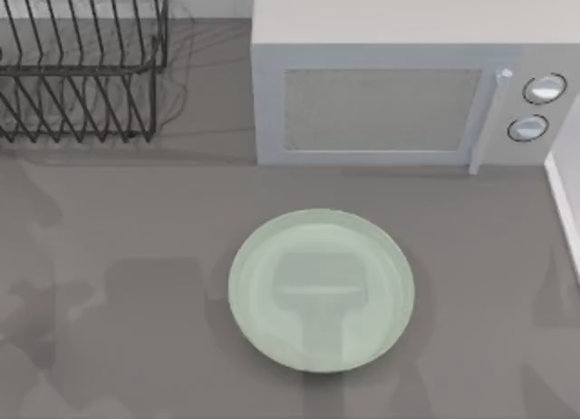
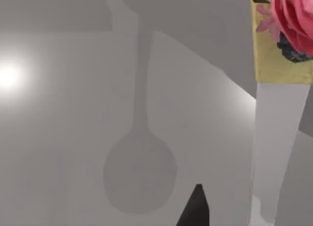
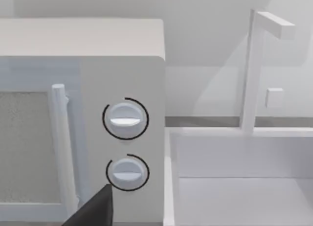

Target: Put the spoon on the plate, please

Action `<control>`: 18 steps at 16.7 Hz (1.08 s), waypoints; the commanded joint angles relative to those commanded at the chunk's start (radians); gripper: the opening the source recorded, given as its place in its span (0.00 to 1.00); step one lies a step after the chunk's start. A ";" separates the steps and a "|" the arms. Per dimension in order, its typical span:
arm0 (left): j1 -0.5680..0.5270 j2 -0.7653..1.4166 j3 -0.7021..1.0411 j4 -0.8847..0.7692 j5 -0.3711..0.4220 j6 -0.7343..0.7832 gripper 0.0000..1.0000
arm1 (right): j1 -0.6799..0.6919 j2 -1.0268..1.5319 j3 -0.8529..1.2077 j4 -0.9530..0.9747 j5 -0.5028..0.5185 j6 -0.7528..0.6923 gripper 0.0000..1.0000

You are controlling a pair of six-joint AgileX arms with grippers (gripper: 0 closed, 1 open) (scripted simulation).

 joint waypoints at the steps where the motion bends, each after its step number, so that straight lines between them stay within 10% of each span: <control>1: -0.072 0.042 0.043 -0.006 0.000 -0.017 0.00 | 0.000 0.000 0.000 0.000 0.000 0.000 1.00; 11: -0.926 0.462 0.493 -0.035 0.007 -0.227 0.00 | 0.000 0.000 0.000 0.000 0.000 0.000 1.00; 18: -1.065 0.533 0.582 -0.026 0.001 -0.282 0.00 | 0.000 0.000 0.000 0.000 0.000 0.000 1.00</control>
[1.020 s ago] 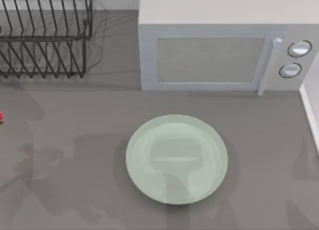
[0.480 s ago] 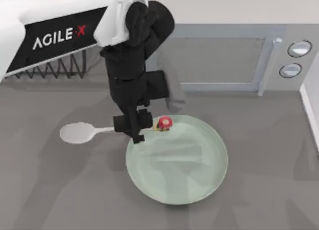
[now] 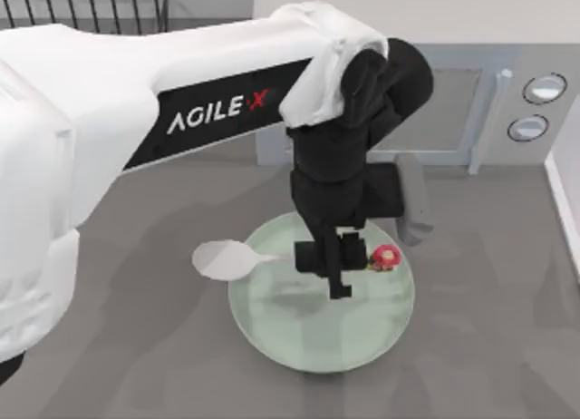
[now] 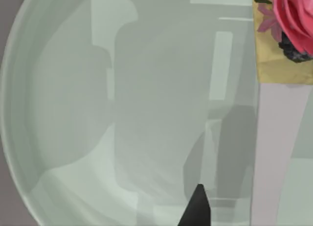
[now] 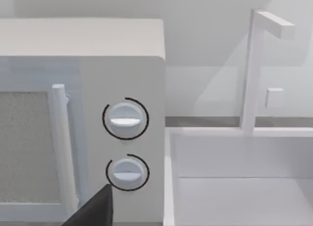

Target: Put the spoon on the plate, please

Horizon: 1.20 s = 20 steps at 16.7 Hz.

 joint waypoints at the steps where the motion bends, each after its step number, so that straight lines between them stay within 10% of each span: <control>1: 0.000 0.000 0.000 0.000 0.000 0.000 0.00 | 0.000 0.000 0.000 0.000 0.000 0.000 1.00; 20: -0.072 -0.044 -0.050 0.165 0.060 0.060 0.00 | 0.000 0.000 0.000 0.000 0.000 0.000 1.00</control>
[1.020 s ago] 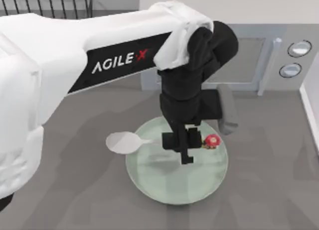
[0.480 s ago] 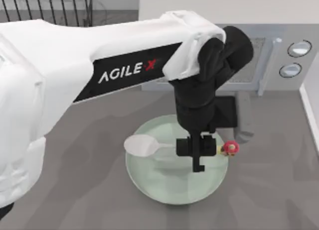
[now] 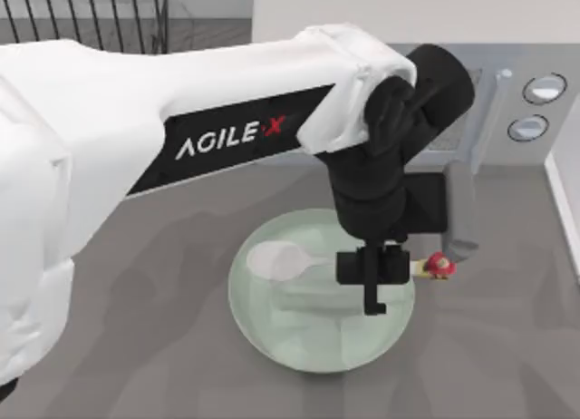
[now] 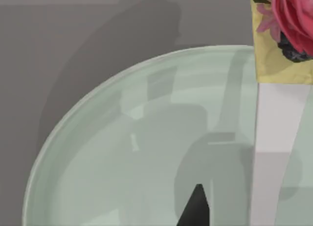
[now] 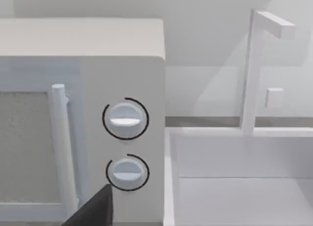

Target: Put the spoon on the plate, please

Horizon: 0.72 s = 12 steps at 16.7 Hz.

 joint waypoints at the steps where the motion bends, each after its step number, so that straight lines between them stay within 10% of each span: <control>1: 0.003 0.000 -0.002 0.004 -0.003 -0.003 0.00 | 0.000 0.000 0.000 0.000 0.000 0.000 1.00; 12: 0.069 0.063 -0.045 -0.009 -0.062 -0.055 0.00 | 0.000 0.000 0.000 0.000 0.000 0.000 1.00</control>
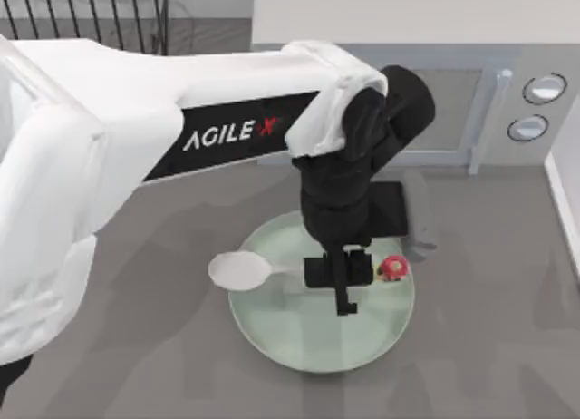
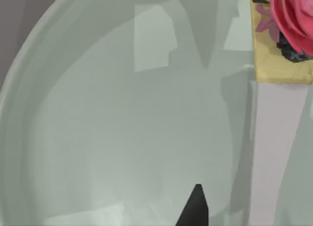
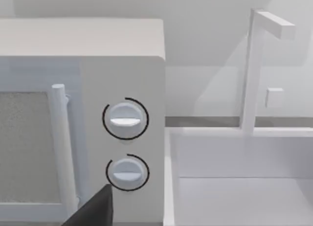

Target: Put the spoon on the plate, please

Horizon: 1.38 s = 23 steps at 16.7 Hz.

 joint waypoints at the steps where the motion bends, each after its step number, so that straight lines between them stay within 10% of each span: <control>1: 0.003 0.012 -0.011 0.000 0.001 -0.002 0.00 | 0.000 0.000 0.000 0.000 0.000 0.000 1.00; 7: 0.004 0.022 -0.020 0.001 0.002 -0.003 0.00 | 0.000 0.000 0.000 0.000 0.000 0.000 1.00; 20: 0.004 0.022 -0.020 0.001 0.002 -0.003 0.98 | 0.000 0.000 0.000 0.000 0.000 0.000 1.00; 23: 0.004 0.022 -0.020 0.001 0.002 -0.003 1.00 | 0.000 0.000 0.000 0.000 0.000 0.000 1.00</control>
